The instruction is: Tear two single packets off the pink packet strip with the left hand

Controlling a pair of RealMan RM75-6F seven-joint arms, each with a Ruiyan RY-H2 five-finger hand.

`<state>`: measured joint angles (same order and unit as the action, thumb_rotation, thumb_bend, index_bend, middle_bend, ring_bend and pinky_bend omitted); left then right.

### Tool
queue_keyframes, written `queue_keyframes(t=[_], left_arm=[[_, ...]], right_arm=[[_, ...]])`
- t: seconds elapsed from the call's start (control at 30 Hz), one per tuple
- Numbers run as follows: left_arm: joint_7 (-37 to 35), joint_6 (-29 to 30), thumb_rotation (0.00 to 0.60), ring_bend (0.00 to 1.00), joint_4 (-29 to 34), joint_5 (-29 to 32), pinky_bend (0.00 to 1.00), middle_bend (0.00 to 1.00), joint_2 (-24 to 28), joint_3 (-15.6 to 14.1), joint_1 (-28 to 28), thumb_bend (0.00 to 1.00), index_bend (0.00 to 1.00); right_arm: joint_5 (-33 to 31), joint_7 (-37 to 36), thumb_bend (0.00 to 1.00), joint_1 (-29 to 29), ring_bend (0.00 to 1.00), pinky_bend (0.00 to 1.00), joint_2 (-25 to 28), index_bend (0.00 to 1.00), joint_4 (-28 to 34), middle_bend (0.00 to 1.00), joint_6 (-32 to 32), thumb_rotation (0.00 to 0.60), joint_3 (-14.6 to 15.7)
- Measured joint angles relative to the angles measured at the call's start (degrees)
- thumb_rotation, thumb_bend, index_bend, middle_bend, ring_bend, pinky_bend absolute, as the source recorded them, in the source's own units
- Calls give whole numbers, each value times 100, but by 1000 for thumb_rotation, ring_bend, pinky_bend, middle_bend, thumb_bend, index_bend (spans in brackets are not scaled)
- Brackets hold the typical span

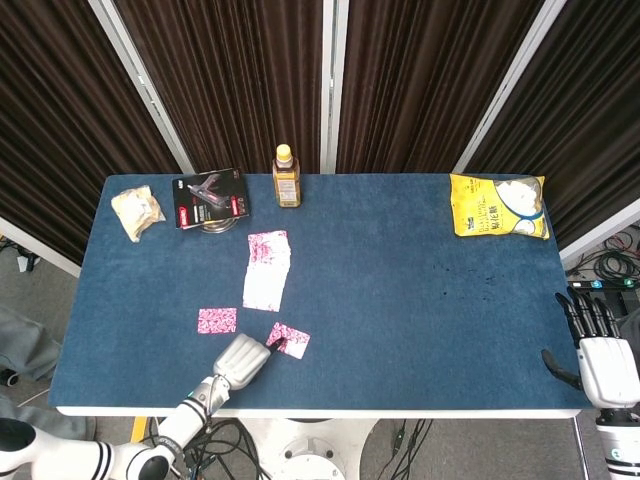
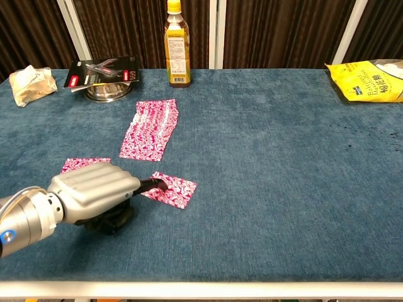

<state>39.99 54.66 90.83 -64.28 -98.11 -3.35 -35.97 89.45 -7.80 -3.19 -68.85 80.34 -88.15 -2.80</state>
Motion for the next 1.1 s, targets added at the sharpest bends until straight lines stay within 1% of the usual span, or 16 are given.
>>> queue_keyframes(t=[0.27, 0.43, 0.6, 0.7, 0.73, 0.8, 0.83, 0.87, 0.9, 0.93, 0.97, 1.0, 1.03, 1.1], left_arm=[[-137, 179, 600, 857, 231, -357, 842, 865, 40, -71, 45, 670, 139], [-245, 388, 600, 856, 280, -546, 842, 864, 99, -23, 96, 671, 139], [-277, 699, 600, 851, 403, -633, 841, 856, 305, 56, 196, 668, 138], [-315, 1049, 600, 808, 435, -677, 833, 809, 472, 106, 342, 610, 138], [-341, 1182, 600, 768, 433, -690, 817, 773, 529, 122, 405, 565, 139], [-438, 1535, 600, 648, 415, -714, 741, 667, 679, 153, 591, 483, 138], [-501, 1702, 600, 495, 404, -721, 637, 530, 754, 162, 691, 427, 138], [-614, 1928, 600, 387, 393, -723, 562, 431, 873, 168, 849, 393, 137], [-721, 2089, 600, 214, 388, -714, 437, 267, 979, 168, 981, 339, 132], [-842, 2230, 580, 88, 384, -698, 316, 129, 1096, 166, 1113, 284, 127], [-1018, 2390, 553, 35, 375, -675, 249, 65, 1250, 161, 1279, 251, 123], [-1158, 2500, 504, 1, 362, -665, 175, 12, 1352, 158, 1390, 215, 120], [-1304, 2609, 447, 0, 340, -664, 127, 0, 1438, 156, 1495, 190, 119], [-1661, 2873, 418, 0, 247, -692, 106, 0, 1595, 152, 1744, 177, 119]], right_arm=[[-29, -46, 206, 0, 0, 0, -7, 0, -43, 0, 13, 600, -6], [-14, -47, 206, -2, 0, 0, -2, 0, -24, 0, -9, 600, -10], [7, -40, 206, 4, 0, 0, 26, 0, 21, 0, -59, 600, -21], [42, -30, 206, 21, 0, 0, 50, 0, 49, 0, -116, 600, -16], [55, -25, 206, 32, 0, 0, 59, 0, 52, 0, -141, 600, -12], [68, -17, 207, 53, 0, 0, 71, 0, 49, 0, -174, 600, -3], [76, -8, 207, 66, 0, 0, 73, 0, 41, 0, -191, 600, 5], [83, -1, 207, 75, 0, 0, 73, 0, 34, 0, -204, 600, 12], [95, 2, 207, 84, 0, 0, 70, 0, 28, 0, -217, 600, 21], [110, 1, 206, 94, 0, 0, 64, 0, 24, 0, -236, 600, 30], [123, -3, 206, 101, 0, 0, 58, 0, 22, 0, -253, 600, 36], [137, -7, 206, 110, 0, 0, 51, 0, 22, 0, -271, 600, 43], [157, -11, 206, 122, 0, 0, 41, 0, 20, 0, -298, 600, 53], [194, -14, 206, 144, 0, 0, 19, 0, 11, 0, -344, 600, 72]])
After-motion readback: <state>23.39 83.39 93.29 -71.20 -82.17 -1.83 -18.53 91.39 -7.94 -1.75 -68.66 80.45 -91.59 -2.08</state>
